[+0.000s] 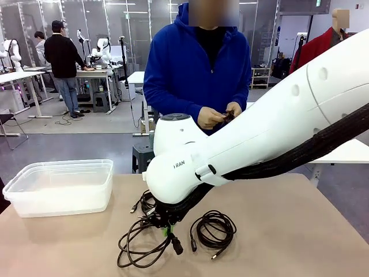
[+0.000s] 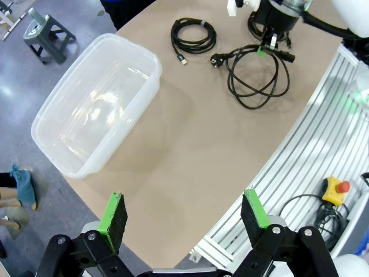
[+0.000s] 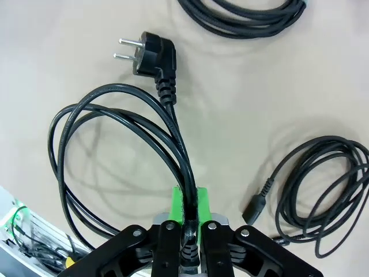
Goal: Organize and store the cables.
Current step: Place the Power Cable into the Organizing box.
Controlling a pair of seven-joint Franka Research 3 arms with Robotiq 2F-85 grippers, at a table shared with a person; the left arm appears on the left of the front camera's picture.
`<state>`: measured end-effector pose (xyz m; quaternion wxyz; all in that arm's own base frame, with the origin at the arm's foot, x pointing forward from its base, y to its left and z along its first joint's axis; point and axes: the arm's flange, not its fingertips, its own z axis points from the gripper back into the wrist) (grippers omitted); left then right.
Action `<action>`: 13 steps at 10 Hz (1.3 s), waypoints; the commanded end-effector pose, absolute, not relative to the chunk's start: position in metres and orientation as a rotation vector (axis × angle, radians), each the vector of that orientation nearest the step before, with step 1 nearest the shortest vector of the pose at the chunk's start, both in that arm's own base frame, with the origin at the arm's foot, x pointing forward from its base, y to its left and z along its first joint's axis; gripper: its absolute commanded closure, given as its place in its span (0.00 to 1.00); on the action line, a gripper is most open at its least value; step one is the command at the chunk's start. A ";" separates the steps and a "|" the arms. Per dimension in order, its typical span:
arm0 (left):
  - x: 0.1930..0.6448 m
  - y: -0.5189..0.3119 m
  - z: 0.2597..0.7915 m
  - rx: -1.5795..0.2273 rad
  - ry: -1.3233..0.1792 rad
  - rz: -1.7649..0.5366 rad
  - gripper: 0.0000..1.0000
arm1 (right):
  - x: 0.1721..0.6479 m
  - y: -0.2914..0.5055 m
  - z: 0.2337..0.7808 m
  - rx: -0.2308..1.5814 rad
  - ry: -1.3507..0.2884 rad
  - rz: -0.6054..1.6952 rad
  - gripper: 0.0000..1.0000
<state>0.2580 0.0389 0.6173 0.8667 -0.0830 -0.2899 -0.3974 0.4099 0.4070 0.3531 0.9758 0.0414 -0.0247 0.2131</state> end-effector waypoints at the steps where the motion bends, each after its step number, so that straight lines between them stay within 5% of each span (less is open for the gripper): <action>1: 0.258 0.039 0.617 -0.173 -0.607 -0.832 0.00 | 0.408 0.415 0.343 0.081 -0.087 0.361 0.89; 5: 0.258 0.039 0.617 -0.173 -0.607 -0.832 0.00 | 0.408 0.424 0.322 0.066 -0.055 0.367 0.89; 7: 0.258 0.039 0.617 -0.173 -0.607 -0.832 0.00 | 0.407 0.424 0.323 0.074 -0.067 0.371 0.69; 11: 0.258 0.039 0.617 -0.173 -0.607 -0.832 0.00 | 0.404 0.423 0.330 0.082 -0.089 0.377 0.01; 13: 0.258 0.039 0.617 -0.173 -0.607 -0.832 0.00 | 0.403 0.417 0.342 0.081 -0.128 0.406 0.00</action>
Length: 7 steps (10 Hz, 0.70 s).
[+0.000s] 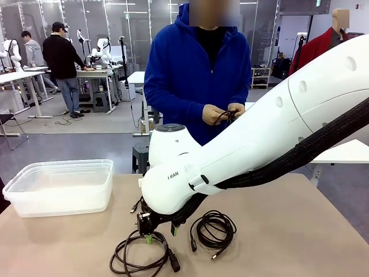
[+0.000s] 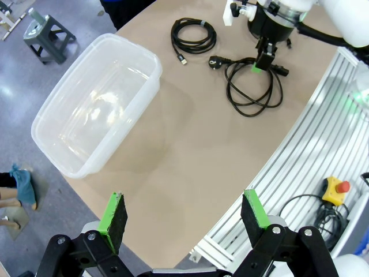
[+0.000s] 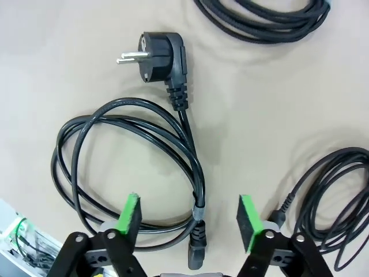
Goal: Organize and store the cables.
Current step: Place the Power Cable into the Organizing box.
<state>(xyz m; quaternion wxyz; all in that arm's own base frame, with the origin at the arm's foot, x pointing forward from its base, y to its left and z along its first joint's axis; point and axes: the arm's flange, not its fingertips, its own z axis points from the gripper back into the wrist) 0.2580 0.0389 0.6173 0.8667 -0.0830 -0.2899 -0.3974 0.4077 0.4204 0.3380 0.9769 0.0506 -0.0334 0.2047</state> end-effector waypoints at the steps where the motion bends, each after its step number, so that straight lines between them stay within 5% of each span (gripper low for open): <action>1: 0.258 0.039 0.617 -0.173 -0.607 -0.832 0.00 | 0.401 0.413 0.351 0.080 -0.148 0.437 0.00; 7: 0.258 0.039 0.617 -0.173 -0.607 -0.832 0.00 | 0.404 0.369 0.406 0.108 -0.188 0.697 0.00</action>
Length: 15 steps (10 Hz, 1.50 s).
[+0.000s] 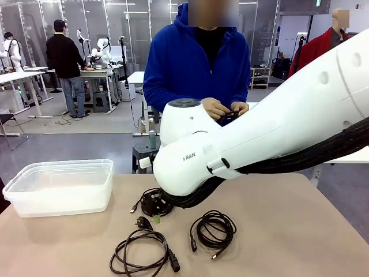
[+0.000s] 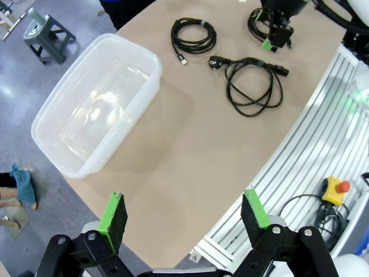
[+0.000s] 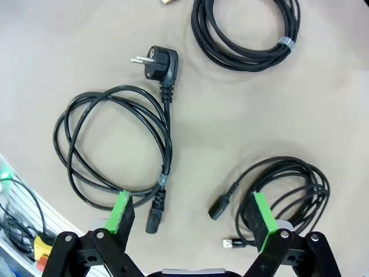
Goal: Organize and store the cables.
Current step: Place the Power Cable into the Organizing box.
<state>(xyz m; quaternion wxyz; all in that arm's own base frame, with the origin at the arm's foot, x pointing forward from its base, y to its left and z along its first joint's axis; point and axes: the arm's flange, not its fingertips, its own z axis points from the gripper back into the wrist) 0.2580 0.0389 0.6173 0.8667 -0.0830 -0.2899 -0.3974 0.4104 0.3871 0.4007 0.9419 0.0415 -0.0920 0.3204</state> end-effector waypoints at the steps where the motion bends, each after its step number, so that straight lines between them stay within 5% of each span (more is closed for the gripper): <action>1: 0.258 0.039 0.617 -0.173 -0.607 -0.832 0.00 | 0.402 0.362 0.415 0.088 -0.168 0.744 0.00; 10: 0.258 0.039 0.617 -0.173 -0.607 -0.832 0.00 | 0.382 0.241 0.498 0.274 -0.366 1.104 0.00; 15: 0.258 0.039 0.617 -0.173 -0.607 -0.832 0.00 | 0.375 0.139 0.535 0.353 -0.519 1.113 0.00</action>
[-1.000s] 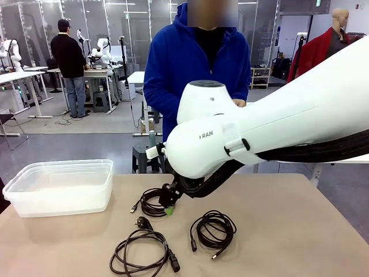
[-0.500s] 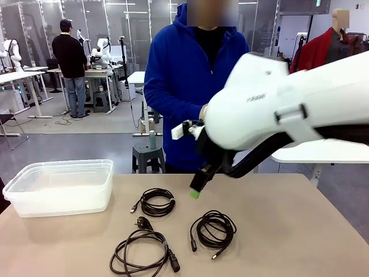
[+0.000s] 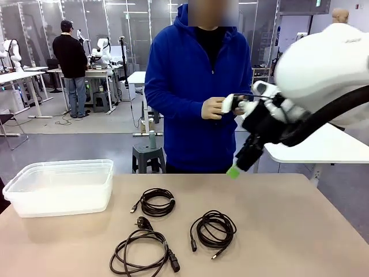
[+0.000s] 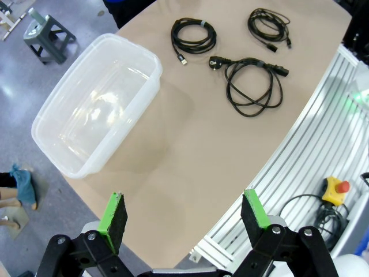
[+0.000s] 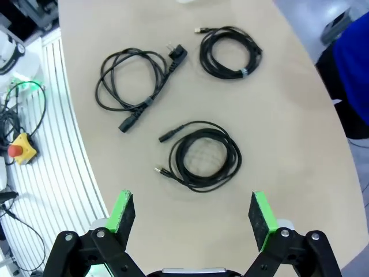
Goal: Organize and store the cables.
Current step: Place the Power Cable into the Organizing box.
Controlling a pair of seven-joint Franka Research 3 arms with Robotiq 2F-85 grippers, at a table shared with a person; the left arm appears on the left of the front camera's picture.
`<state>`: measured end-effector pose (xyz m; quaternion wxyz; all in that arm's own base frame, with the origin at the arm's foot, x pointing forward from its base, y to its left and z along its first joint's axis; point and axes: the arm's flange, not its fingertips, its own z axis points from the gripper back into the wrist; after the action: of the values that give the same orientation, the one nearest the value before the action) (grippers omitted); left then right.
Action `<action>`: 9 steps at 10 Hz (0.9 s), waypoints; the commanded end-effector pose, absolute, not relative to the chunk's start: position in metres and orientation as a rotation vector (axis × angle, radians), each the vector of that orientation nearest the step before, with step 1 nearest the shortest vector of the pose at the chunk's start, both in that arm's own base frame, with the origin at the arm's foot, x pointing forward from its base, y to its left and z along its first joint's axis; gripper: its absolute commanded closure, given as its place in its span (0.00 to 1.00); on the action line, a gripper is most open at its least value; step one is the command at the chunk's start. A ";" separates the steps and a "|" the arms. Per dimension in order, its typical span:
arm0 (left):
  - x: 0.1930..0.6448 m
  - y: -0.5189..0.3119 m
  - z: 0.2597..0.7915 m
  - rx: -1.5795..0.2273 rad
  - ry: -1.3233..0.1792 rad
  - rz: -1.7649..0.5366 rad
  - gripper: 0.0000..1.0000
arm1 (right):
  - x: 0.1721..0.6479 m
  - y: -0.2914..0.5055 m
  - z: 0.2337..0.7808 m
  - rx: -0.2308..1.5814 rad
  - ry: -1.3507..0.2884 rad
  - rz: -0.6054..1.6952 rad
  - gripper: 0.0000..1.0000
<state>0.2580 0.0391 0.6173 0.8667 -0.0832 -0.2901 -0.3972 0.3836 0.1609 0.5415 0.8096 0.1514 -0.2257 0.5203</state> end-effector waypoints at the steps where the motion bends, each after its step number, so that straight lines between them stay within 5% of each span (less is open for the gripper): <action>1: 0.258 0.039 0.617 -0.173 -0.607 -0.832 0.00 | 0.366 0.108 0.540 0.340 -0.571 1.092 0.00; 4: 0.258 0.039 0.617 -0.173 -0.607 -0.832 0.00 | 0.333 0.040 0.549 0.284 -0.651 0.992 0.00; 9: 0.258 0.039 0.617 -0.173 -0.607 -0.832 0.00 | 0.306 -0.028 0.560 0.241 -0.523 0.840 0.00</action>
<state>0.2580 0.0391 0.6174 0.8667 -0.0831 -0.2901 -0.3972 0.3110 -0.0226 0.5595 0.8661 0.1055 -0.2612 0.4129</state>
